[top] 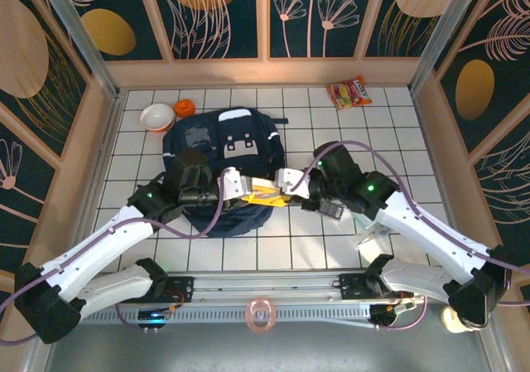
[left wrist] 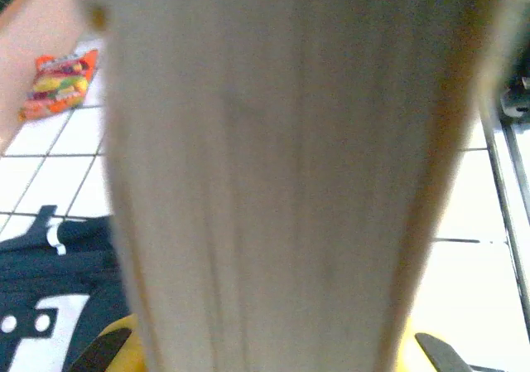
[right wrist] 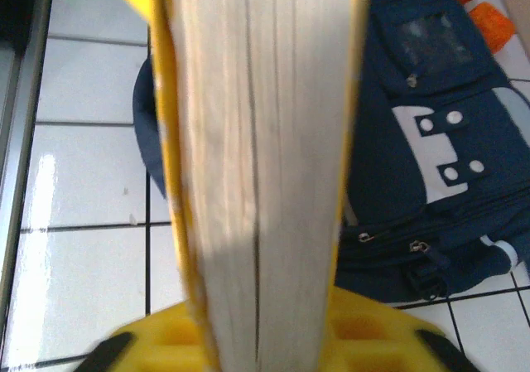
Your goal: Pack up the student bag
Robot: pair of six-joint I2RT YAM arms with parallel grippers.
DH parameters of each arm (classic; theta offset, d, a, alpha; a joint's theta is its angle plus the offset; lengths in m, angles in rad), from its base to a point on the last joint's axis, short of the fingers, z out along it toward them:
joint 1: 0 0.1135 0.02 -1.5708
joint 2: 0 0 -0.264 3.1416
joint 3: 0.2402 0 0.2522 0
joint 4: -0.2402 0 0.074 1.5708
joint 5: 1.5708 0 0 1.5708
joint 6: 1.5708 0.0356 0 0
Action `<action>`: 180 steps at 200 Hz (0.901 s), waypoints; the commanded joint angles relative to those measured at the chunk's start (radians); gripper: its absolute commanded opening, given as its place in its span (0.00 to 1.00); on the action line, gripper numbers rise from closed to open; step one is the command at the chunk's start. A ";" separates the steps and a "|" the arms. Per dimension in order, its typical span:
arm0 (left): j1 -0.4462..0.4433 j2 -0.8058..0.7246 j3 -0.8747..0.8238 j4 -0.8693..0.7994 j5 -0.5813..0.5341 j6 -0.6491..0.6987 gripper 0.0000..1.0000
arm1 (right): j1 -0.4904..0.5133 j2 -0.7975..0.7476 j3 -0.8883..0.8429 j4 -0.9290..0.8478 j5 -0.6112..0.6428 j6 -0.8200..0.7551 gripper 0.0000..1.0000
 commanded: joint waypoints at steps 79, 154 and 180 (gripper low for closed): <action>0.018 -0.168 -0.211 0.601 0.195 -0.412 0.00 | -0.381 -0.447 -0.457 0.753 -0.436 0.735 0.86; 0.018 -0.138 -0.203 0.713 0.257 -0.496 0.00 | -0.381 -0.501 -0.555 0.891 -0.439 0.931 0.89; 0.019 -0.136 -0.223 0.779 0.274 -0.523 0.00 | -0.382 -0.510 -0.592 0.946 -0.460 0.982 0.89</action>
